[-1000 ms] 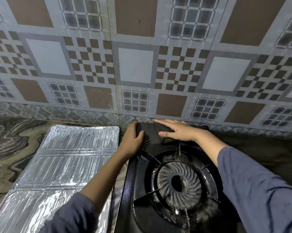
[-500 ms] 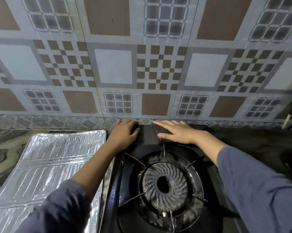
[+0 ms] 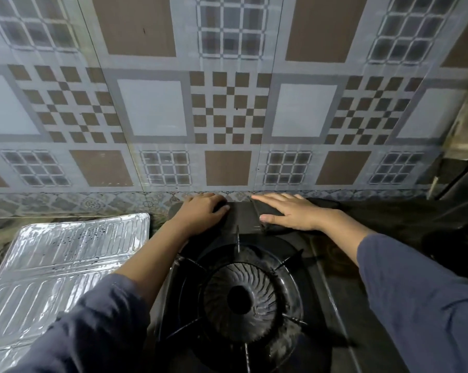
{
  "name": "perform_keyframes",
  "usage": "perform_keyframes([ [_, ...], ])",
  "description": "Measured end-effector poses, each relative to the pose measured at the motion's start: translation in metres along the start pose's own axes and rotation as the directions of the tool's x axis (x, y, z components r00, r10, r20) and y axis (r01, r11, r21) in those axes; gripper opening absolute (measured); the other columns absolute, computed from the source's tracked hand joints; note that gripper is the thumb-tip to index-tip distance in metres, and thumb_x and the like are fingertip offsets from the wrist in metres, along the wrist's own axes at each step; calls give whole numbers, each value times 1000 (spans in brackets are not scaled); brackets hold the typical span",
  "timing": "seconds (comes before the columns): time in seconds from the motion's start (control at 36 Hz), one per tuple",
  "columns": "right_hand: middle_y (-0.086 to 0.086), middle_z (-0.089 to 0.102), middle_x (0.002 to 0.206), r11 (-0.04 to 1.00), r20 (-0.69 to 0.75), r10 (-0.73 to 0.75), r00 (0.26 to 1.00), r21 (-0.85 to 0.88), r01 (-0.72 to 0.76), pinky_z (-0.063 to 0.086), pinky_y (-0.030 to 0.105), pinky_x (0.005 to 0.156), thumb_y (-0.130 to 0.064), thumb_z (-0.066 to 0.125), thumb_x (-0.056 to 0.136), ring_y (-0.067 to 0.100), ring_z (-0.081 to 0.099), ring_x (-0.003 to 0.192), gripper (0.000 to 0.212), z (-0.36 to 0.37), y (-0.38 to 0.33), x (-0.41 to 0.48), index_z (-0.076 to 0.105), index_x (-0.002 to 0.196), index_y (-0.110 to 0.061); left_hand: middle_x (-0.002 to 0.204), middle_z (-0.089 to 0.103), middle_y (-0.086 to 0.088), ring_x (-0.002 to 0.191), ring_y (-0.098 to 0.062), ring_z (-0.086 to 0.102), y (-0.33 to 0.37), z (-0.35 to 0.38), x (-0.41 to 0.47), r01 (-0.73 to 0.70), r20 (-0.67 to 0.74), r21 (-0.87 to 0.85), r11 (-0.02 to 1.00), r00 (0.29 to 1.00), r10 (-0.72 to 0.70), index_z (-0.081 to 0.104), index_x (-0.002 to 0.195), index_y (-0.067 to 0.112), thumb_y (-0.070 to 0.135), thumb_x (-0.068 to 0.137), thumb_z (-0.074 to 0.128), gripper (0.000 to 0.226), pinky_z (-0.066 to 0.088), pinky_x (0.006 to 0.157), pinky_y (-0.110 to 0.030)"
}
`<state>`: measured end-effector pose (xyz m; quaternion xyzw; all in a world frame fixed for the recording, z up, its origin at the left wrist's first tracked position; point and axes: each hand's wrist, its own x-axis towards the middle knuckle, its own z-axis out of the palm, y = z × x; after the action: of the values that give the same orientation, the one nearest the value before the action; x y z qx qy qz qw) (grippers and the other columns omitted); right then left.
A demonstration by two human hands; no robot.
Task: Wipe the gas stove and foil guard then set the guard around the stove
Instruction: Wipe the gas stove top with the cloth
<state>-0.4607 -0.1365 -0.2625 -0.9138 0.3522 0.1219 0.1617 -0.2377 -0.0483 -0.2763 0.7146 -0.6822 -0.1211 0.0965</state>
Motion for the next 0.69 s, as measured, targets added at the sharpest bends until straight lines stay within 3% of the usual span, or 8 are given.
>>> perform_keyframes([
  [0.33, -10, 6, 158, 999, -44, 35, 998, -8, -36, 5, 48, 114, -68, 21, 85, 20, 7, 145, 62, 3, 37, -21, 0, 142, -52, 127, 57, -7, 115, -27, 52, 28, 0, 14, -11, 86, -4, 1000, 996, 12, 52, 121, 20, 42, 95, 38, 36, 40, 97, -42],
  [0.61, -12, 6, 157, 1000, -83, 28, 996, -11, -29, 5, 44, 116, -71, 17, 82, 15, 7, 145, 65, 6, 66, -37, -1, 141, -52, 121, 59, -11, 108, -27, 55, 65, -2, 31, -45, 185, -9, 999, 982, 46, 53, 122, 16, 34, 97, 38, 34, 38, 79, -30],
  [0.69, -13, 6, 157, 999, -79, 40, 996, -6, -40, 5, 44, 116, -72, 16, 81, 15, 7, 145, 65, 6, 77, -43, -1, 141, -53, 124, 58, -10, 110, -28, 54, 76, 2, 37, -44, 210, -20, 999, 977, 47, 51, 123, 17, 35, 97, 38, 34, 40, 84, -32],
])
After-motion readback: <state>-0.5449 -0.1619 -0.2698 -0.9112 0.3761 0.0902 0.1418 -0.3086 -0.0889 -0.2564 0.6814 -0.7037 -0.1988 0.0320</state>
